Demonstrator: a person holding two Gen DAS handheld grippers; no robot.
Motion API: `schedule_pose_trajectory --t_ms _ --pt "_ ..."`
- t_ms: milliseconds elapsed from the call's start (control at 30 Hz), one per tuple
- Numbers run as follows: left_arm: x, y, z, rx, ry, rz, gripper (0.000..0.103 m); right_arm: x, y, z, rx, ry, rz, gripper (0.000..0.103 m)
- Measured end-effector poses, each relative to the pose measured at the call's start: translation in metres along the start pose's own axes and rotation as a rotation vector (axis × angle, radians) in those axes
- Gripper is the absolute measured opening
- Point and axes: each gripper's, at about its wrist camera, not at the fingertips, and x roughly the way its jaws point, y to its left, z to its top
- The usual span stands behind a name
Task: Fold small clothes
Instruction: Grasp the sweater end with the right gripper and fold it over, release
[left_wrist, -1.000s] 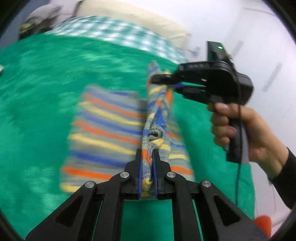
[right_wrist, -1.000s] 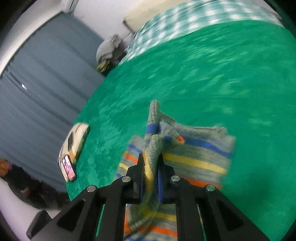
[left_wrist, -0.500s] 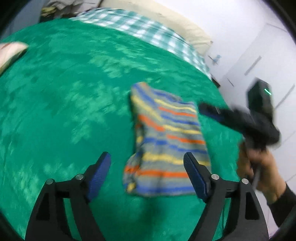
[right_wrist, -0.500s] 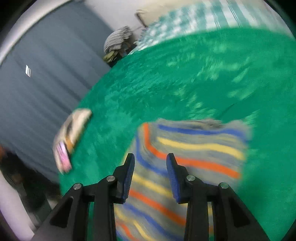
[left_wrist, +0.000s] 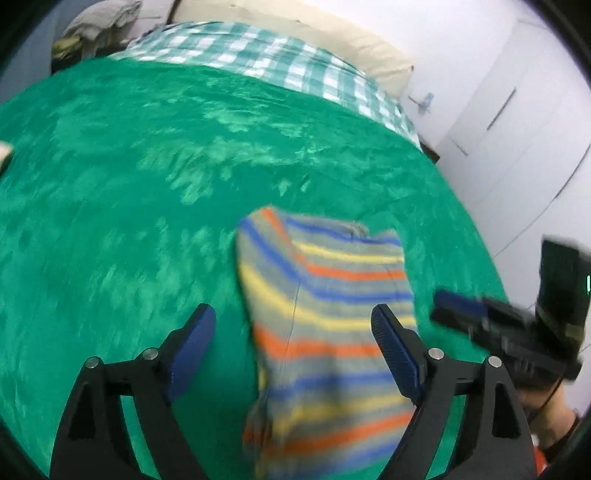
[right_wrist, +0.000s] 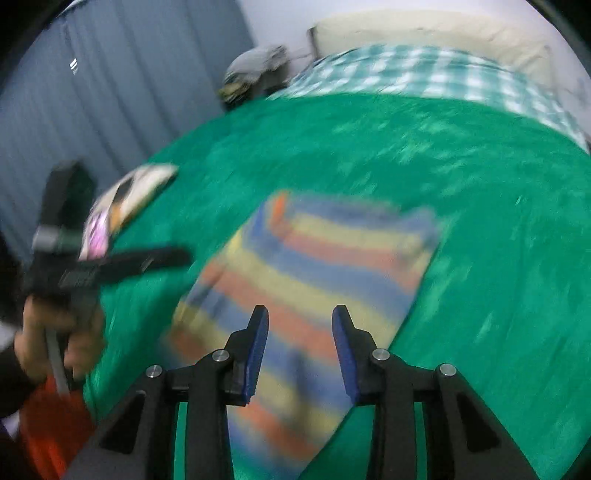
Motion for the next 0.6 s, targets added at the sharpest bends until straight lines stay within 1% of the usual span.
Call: schedule_pose_trajectory --t_ms 33,67,100,133,167,200,233,267,300,367,400,433,467,500,533,567,600 --pt "0.022 0.001 0.005 0.007 0.055 0.046 0.085 0.008 -0.011 0.012 0.031 0.001 -0.005 0.036" --pt "0.043 0.008 0.005 -0.002 0.114 0.109 0.075 0.022 -0.025 0.02 0.072 0.017 -0.009 0.037" --pt "0.063 0.018 0.009 -0.016 0.154 0.146 0.07 0.039 -0.039 0.022 0.116 0.055 -0.018 0.04" --pt "0.075 0.029 0.004 -0.045 0.184 0.135 0.07 0.058 -0.053 0.02 0.164 0.117 -0.027 0.041" --pt "0.075 0.031 0.003 -0.046 0.17 0.122 0.07 0.08 -0.064 0.012 0.209 0.199 -0.027 0.041" --pt "0.063 0.03 0.003 -0.033 0.151 0.116 0.07 0.086 -0.068 0.006 0.213 0.197 -0.023 0.041" --pt "0.054 0.028 0.003 -0.025 0.145 0.118 0.071 0.079 -0.066 0.005 0.188 0.164 -0.029 0.041" --pt "0.034 0.025 -0.001 -0.013 0.122 0.111 0.071 0.069 -0.06 0.007 0.165 0.158 -0.053 0.041" --pt "0.018 0.023 -0.008 -0.007 0.105 0.088 0.075 0.053 -0.054 0.007 0.159 0.136 -0.073 0.041" --pt "-0.007 0.02 -0.023 0.005 0.077 0.032 0.082 0.016 -0.038 0.001 0.133 0.06 -0.041 0.041" --pt "-0.013 0.02 -0.034 0.013 0.072 0.027 0.082 -0.002 -0.026 -0.007 0.107 0.035 -0.025 0.043" --pt "-0.015 0.02 -0.046 0.021 0.094 0.044 0.082 -0.011 -0.016 -0.016 0.092 0.029 -0.014 0.045" --pt "-0.004 0.019 -0.056 0.029 0.144 0.075 0.076 -0.017 -0.006 -0.028 0.086 0.034 0.009 0.049" --pt "0.006 0.024 -0.072 0.036 0.202 0.116 0.069 -0.017 -0.001 -0.044 0.092 0.057 0.031 0.051" --pt "0.009 0.026 -0.082 0.052 0.206 0.126 0.069 -0.009 0.003 -0.062 0.095 0.108 0.045 0.052" --pt "0.001 0.025 -0.09 0.098 0.168 0.126 0.069 0.003 0.008 -0.086 0.077 0.187 0.022 0.052" --pt "-0.007 0.022 -0.092 0.128 0.179 0.144 0.069 0.006 0.011 -0.094 0.048 0.2 -0.017 0.052"
